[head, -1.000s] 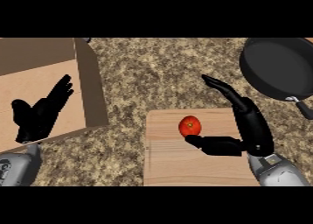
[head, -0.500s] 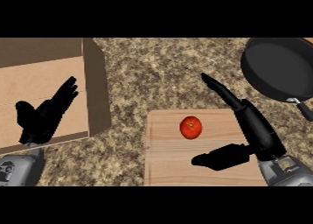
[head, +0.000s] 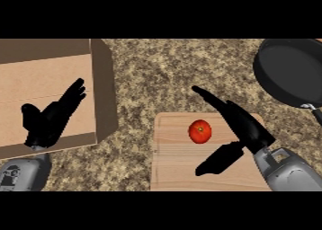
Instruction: Pick the tomato from the cutting board and place it in the pot
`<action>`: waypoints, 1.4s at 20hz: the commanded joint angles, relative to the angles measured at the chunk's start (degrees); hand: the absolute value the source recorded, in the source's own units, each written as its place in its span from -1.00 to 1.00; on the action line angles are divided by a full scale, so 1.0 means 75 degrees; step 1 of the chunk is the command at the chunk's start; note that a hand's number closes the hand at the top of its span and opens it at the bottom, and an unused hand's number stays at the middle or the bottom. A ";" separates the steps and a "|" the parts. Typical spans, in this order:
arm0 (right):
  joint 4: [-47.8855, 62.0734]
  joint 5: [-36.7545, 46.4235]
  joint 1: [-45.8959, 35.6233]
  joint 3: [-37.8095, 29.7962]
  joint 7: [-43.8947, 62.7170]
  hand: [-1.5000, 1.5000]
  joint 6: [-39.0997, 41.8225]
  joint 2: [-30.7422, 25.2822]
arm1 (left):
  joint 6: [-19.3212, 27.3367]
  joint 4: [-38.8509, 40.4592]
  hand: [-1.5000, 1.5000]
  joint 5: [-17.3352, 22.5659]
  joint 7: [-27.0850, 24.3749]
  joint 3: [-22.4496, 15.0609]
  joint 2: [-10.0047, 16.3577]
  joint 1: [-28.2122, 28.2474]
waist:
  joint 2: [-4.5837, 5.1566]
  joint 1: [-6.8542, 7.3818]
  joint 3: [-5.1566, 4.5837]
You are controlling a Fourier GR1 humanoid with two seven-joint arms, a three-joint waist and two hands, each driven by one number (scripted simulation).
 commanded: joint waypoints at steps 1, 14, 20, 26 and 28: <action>0.0552 0.0094 0.0048 0.0466 0.0098 -1.00 0.0643 -0.0072 | -0.0292 0.0289 0.00 0.0184 0.0217 -0.0446 -0.0454 0.0521 | 0.0093 -0.0026 -0.0112; 0.1796 0.0391 0.0610 -0.0369 -0.2084 -1.00 0.0759 -0.0397 | -0.0590 0.0272 0.00 -0.0356 0.0154 -0.0110 -0.0881 0.0900 | 0.0090 -0.0152 -0.0103; 0.2380 -0.0273 0.0470 -0.0620 -0.2760 -1.00 0.1097 0.0364 | -0.0439 0.0240 0.00 -0.0890 0.0211 -0.0322 -0.1362 0.0707 | 0.0107 -0.0120 -0.0102; 0.3203 -0.0944 0.0561 -0.1044 -0.3329 -1.00 0.1424 0.0823 | -0.0769 0.0152 0.00 -0.0910 0.0074 -0.0051 -0.1418 0.1047 | 0.0120 -0.0026 -0.0105; 0.3620 -0.0937 0.0615 -0.1050 -0.3674 -1.00 0.1731 0.0808 | -0.0688 0.0386 0.00 -0.0899 0.0421 0.0262 -0.1328 0.0269 | 0.0122 -0.0123 -0.0104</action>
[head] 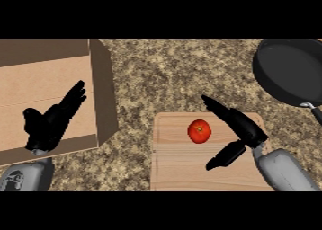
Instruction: Pick the tomato from the cutting board and place it in the pot
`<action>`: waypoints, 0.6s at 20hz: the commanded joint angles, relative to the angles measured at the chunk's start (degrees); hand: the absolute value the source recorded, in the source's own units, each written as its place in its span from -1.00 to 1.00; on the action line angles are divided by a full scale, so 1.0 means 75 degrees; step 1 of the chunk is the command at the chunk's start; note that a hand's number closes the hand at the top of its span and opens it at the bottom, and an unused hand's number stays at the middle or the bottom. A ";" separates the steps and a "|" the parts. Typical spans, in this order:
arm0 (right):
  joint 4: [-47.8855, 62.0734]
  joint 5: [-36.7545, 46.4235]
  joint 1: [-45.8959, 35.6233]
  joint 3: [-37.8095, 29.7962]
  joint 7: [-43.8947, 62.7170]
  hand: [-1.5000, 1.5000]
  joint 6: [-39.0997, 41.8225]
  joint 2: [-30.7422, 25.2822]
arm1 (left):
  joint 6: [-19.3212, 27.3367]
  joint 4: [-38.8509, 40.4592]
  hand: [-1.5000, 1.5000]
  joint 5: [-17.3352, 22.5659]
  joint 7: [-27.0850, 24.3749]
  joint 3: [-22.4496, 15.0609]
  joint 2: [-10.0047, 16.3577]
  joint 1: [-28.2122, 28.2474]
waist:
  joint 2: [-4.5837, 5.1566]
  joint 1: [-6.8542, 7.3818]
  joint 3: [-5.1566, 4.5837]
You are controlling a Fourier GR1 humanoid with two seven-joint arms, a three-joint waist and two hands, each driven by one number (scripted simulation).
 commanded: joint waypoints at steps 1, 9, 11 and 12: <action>0.0553 -0.0277 -0.0290 -0.0179 0.0045 -1.00 0.0126 0.0442 | -0.0293 0.0553 0.00 0.0065 -0.0126 -0.0486 -0.0484 0.0782 | 0.0107 0.0039 -0.0148; 0.1840 -0.0062 -0.0064 -0.0131 -0.1132 -1.00 0.0387 0.0922 | -0.0400 0.0479 0.00 -0.0189 0.0129 -0.0460 -0.0791 0.0506 | 0.0113 0.0000 -0.0140; 0.2357 0.0296 -0.0206 -0.0028 -0.1526 1.00 0.0270 0.1052 | -0.0494 0.0624 0.00 -0.0171 0.0005 -0.0305 -0.0771 0.0486 | 0.0130 0.0035 -0.0141; 0.2093 0.0974 -0.0488 0.0325 -0.1740 1.00 0.0139 0.0786 | -0.0370 0.0354 0.00 -0.0362 -0.0009 -0.0487 -0.0973 0.0682 | 0.0111 0.0086 -0.0141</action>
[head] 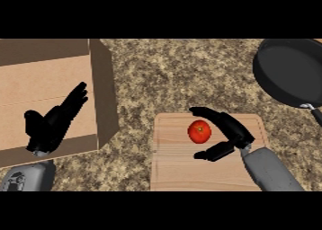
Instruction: Pick the tomato from the cutting board and place it in the pot
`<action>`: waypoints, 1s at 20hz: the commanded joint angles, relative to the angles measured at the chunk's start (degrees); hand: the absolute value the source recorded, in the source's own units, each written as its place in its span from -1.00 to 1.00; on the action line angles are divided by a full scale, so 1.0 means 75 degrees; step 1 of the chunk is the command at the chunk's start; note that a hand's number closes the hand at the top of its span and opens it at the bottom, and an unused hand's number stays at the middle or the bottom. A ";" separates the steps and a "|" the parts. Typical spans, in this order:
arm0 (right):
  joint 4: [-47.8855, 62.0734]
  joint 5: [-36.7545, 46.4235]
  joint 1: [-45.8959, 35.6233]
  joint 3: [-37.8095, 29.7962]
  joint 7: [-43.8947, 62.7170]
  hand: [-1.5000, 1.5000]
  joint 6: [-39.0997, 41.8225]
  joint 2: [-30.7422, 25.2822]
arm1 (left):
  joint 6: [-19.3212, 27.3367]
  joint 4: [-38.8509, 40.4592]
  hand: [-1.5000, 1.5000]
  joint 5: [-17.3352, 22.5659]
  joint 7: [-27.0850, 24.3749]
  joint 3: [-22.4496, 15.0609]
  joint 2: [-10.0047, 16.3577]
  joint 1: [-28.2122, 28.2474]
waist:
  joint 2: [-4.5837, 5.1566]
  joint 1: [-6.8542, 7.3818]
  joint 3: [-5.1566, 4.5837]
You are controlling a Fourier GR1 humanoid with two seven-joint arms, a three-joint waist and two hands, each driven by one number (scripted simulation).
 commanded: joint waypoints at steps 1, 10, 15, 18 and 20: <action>0.0602 0.1063 -0.0203 0.0568 -0.0940 1.00 -0.0174 0.0085 | -0.0242 0.0715 0.00 0.0040 0.0172 -0.0423 -0.0395 0.0280 | 0.0171 0.0003 -0.0104; 0.1376 0.0380 0.0183 0.0071 -0.1887 1.00 0.0116 0.0781 | -0.0322 0.0636 0.00 -0.0249 0.0174 -0.0338 -0.0769 0.0472 | 0.0163 -0.0060 -0.0106; 0.1365 -0.0887 0.1427 -0.2909 -0.2177 1.00 -0.2056 -0.0720 | -0.0200 0.0196 0.00 -0.0144 0.0344 0.0461 -0.0521 0.0824 | 0.0104 -0.1173 -0.0119; 0.1475 -0.1422 0.1798 -0.4112 -0.2591 1.00 -0.2762 -0.1151 | -0.0318 -0.0013 0.00 0.0005 0.0411 0.0721 -0.0489 0.0918 | 0.0103 -0.1230 -0.0110; 0.1470 -0.1498 0.2065 -0.4609 -0.2785 1.00 -0.3222 -0.1443 | -0.0299 -0.0094 0.00 -0.0102 0.0519 0.0640 -0.0608 0.0915 | 0.0097 -0.1061 -0.0118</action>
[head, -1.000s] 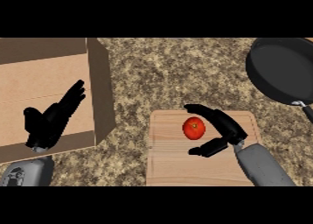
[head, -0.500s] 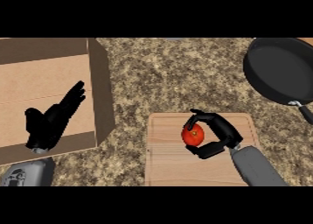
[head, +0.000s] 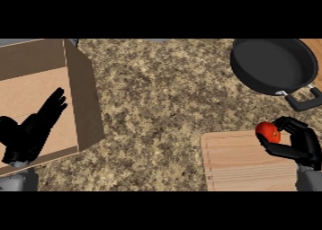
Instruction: Pick the tomato from the cutting board and place it in the pot
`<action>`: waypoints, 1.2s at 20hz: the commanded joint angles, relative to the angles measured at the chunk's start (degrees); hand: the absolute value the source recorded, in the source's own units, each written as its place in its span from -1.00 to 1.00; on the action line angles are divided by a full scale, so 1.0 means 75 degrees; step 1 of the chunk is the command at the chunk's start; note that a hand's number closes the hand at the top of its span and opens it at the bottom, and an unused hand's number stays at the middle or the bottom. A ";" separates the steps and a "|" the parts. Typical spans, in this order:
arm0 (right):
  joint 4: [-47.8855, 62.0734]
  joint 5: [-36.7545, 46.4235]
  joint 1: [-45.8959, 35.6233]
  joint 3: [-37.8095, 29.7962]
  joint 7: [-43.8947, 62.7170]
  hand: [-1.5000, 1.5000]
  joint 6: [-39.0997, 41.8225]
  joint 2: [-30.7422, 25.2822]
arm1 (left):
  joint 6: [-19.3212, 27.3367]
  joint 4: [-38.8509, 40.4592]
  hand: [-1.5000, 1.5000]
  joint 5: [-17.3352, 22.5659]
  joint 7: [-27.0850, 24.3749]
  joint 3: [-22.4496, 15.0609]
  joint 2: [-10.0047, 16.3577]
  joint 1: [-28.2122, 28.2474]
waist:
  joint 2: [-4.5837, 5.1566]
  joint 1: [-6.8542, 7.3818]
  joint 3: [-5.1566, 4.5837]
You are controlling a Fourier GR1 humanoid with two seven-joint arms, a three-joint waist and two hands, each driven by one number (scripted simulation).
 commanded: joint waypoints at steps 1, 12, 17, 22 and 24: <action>0.0364 -0.0290 0.0875 -0.1366 -0.0475 1.00 -0.1160 -0.0729 | -0.0131 0.0463 0.00 0.0032 0.0064 -0.0442 -0.0553 0.0410 | 0.0220 -0.0024 -0.0082; -0.1216 0.0272 0.2072 -0.1656 -0.0057 1.00 -0.2884 -0.1105 | -0.0377 0.0559 0.00 -0.0359 -0.0320 -0.0939 -0.0941 0.0697 | 0.0197 0.0625 -0.0103; -0.2623 0.1020 0.2474 -0.1363 0.1011 1.00 -0.3810 -0.1655 | -0.0315 0.0598 0.00 -0.0433 -0.0072 -0.0783 -0.0945 0.0259 | 0.0195 0.0583 -0.0113; -0.3339 0.1919 0.1928 -0.0825 0.2793 1.00 -0.4415 -0.2368 | -0.0440 0.0911 0.00 -0.0470 -0.0194 -0.0828 -0.0946 0.0149 | 0.0245 0.0758 -0.0120; -0.3730 0.2194 0.1936 -0.0778 0.3740 1.00 -0.4460 -0.2885 | -0.0517 0.0933 0.00 -0.0529 -0.0231 -0.0734 -0.0947 0.0091 | 0.0244 0.0737 -0.0130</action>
